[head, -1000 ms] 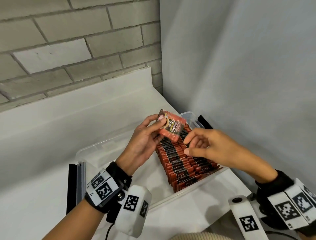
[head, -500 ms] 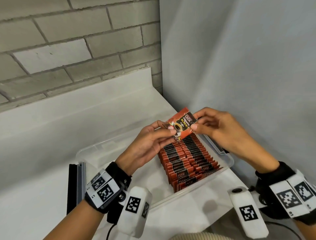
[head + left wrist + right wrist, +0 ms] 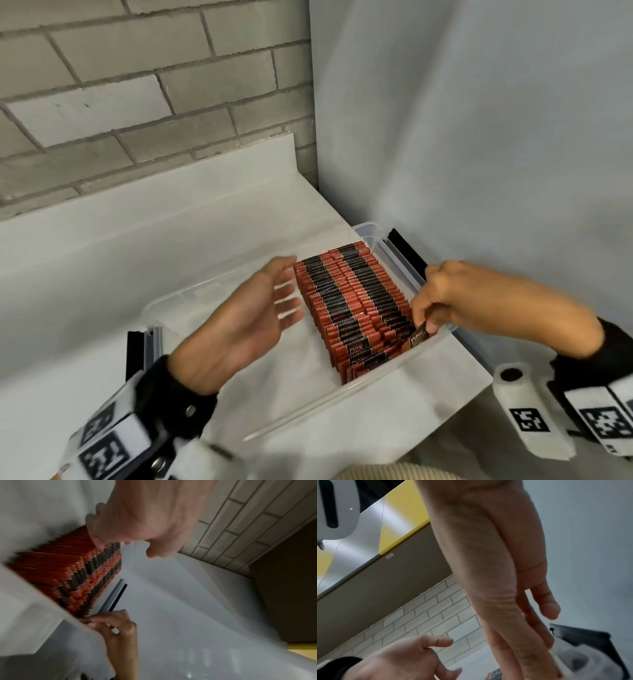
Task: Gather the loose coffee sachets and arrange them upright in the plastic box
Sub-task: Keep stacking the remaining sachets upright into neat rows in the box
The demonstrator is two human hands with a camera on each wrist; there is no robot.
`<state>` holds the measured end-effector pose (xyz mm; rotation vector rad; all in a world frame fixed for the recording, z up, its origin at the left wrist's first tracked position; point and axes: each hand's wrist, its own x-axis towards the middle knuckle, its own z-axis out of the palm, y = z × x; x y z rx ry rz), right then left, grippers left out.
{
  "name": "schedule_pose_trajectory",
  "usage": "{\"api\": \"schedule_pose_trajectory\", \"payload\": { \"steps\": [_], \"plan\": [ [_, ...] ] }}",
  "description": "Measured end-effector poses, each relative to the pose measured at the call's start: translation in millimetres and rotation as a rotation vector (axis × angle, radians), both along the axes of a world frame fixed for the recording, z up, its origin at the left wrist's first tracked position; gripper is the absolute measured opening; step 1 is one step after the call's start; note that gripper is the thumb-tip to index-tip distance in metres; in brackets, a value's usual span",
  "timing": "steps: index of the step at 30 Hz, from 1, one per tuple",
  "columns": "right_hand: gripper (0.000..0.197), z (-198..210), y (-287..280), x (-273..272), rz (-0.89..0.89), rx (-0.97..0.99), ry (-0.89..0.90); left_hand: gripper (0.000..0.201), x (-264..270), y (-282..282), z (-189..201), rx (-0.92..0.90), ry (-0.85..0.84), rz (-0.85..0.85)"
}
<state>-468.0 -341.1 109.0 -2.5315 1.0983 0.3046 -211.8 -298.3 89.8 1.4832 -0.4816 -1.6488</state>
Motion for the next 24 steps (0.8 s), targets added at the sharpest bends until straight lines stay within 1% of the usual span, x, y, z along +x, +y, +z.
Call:
{"api": "schedule_pose_trajectory", "payload": {
  "steps": [2,4,5,7,9,13,16,18,21,24],
  "plan": [
    [0.020,-4.5,1.5,4.5,0.086,-0.016,0.077,0.036,-1.0,12.7,-8.7,0.096,-0.015,-0.062],
    [0.022,-6.9,2.1,9.0,0.107,-0.024,0.127,0.052,-7.4,22.2,-15.8,0.195,0.033,-0.156],
    [0.024,-7.2,2.4,11.2,0.110,-0.026,0.149,0.056,-12.5,25.3,-16.5,0.226,0.076,-0.220],
    [0.026,-6.2,3.4,15.6,0.125,-0.051,0.173,0.056,-22.8,28.5,-16.2,0.223,0.154,-0.348],
    [0.026,-2.7,4.8,18.2,0.132,-0.063,0.173,0.056,-28.1,28.0,-16.9,0.199,0.172,-0.401],
    [0.021,3.6,3.9,15.9,0.145,-0.033,0.150,0.056,-27.9,26.8,-17.4,0.183,0.148,-0.374],
    [0.024,0.7,2.7,16.4,0.198,-0.063,0.192,0.057,-31.1,27.1,-18.1,0.187,0.153,-0.343],
    [0.026,-1.6,1.1,16.0,0.192,-0.058,0.185,0.053,-31.6,27.2,-17.4,0.182,0.151,-0.346],
    [0.026,-2.1,-2.7,10.9,0.147,0.023,0.103,0.043,-31.9,25.8,-14.1,0.160,0.130,-0.293],
    [0.019,1.0,-0.8,10.5,0.078,0.083,-0.036,0.045,-33.9,21.8,-16.2,0.147,0.146,-0.281]
  ]
}}
